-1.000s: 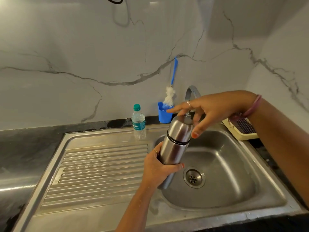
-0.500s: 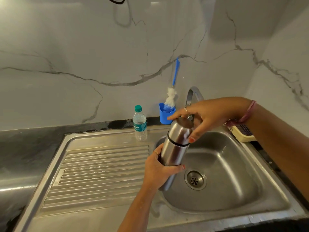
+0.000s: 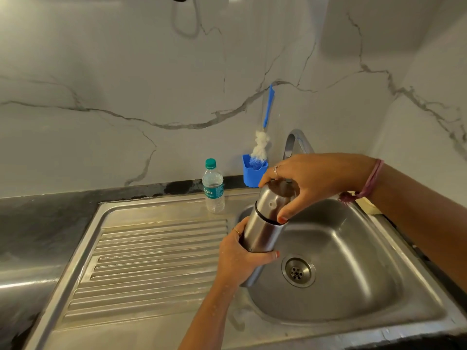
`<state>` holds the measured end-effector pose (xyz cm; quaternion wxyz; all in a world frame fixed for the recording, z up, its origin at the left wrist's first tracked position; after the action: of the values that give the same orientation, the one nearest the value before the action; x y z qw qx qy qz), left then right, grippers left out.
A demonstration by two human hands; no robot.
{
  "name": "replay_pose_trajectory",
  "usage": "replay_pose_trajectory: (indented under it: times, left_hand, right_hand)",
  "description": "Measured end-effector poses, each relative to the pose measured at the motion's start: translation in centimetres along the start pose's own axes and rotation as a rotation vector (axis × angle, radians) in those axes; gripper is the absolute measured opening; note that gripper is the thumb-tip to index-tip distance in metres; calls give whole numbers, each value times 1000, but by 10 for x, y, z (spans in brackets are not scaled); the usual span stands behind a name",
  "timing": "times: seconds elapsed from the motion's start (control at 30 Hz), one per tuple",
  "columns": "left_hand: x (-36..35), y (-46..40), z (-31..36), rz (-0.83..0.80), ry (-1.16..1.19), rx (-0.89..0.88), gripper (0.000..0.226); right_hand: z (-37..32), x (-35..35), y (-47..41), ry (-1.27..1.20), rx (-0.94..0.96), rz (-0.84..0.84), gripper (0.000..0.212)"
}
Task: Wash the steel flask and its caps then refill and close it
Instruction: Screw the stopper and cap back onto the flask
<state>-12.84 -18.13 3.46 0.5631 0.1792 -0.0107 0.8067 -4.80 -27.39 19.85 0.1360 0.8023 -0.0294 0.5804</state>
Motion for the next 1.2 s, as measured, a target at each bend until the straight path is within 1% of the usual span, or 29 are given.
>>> replay_pose_trajectory:
  times: [0.03, 0.17, 0.3, 0.37, 0.47, 0.5, 0.53, 0.57, 0.6, 0.63, 0.67, 0.7, 0.73, 0.8, 0.87, 0.93, 0.97, 1.0, 1.07, 1.1, 1.17, 1.2]
  left_hand:
    - [0, 0, 1, -3, -6, -9, 71]
    - [0, -2, 2, -6, -10, -25, 70]
    - [-2, -3, 4, 0, 9, -21, 70]
    - [-2, -3, 5, 2, 15, -20, 71]
    - [-2, -3, 7, -10, 18, -28, 69]
    - [-3, -2, 8, -12, 16, -31, 68]
    - [-3, -2, 8, -15, 16, -34, 67]
    - [-4, -2, 8, -22, 17, -34, 67]
    - [-4, -3, 8, -29, 17, -31, 67]
    - [-4, -3, 8, -34, 16, -27, 68]
    - [-4, -3, 8, -35, 21, -21, 68]
    - [-3, -3, 8, -35, 26, -18, 68]
    - [-3, -3, 9, -33, 30, -19, 69]
    - [-2, -2, 10, -30, 31, -27, 70]
    - [-2, -2, 12, -23, 18, -45, 71]
    - [-2, -2, 11, -19, 18, -43, 70]
    - [-2, -3, 10, -18, 31, -33, 69]
    - [-3, -3, 8, -20, 46, -18, 69]
    - [-4, -5, 5, -30, 63, 9, 70]
    - [-5, -5, 4, -32, 65, 13, 70]
    - [-3, -6, 3, -21, 69, 12, 70]
    - [-2, -7, 3, -16, 70, 18, 69]
  right_hand:
    - [-1, 2, 0, 12, 29, 7, 70]
    - [-3, 7, 1, -22, 54, 38, 62]
    - [0, 7, -1, 152, -33, 111, 58]
    - [8, 5, -2, 230, -123, 136, 71]
    - [17, 2, -2, 344, -225, 126, 104]
    - [17, 0, -2, 365, -237, 97, 109]
    - [17, -1, -1, 333, -247, 54, 110]
    - [20, -3, 3, 207, -260, 3, 106]
    - [21, -7, 7, 2, -264, -63, 98]
    - [17, -10, 9, -171, -224, -126, 92]
    - [11, -7, 9, -232, -147, -152, 92]
    - [6, -4, 8, -199, -62, -150, 91]
    - [4, 0, 6, -132, 3, -115, 85]
    - [0, 8, 2, -33, 45, -28, 72]
    - [1, 8, 0, -34, 12, -11, 63]
    - [9, 1, -1, -62, -71, -19, 50]
    - [13, -1, -2, -68, -121, -1, 47]
    - [16, -3, -3, -57, -177, 30, 54]
    - [20, -4, -5, 26, -272, 86, 79]
    - [21, -4, -5, 88, -300, 82, 89]
    - [21, -4, -5, 177, -323, 31, 99]
    - [19, -5, -3, 142, -319, -10, 99]
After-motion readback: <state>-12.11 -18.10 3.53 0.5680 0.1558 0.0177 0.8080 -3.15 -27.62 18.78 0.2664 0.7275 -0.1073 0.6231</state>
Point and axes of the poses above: each hand's wrist, its own y-axis away from the middle knuckle, its own x-axis out of the back of the hand, z = x × y, the point moved 8 cm from there along -y, towards the middle knuckle, and after that the axes turned 14 degrees about x, right-handed, at the moved point
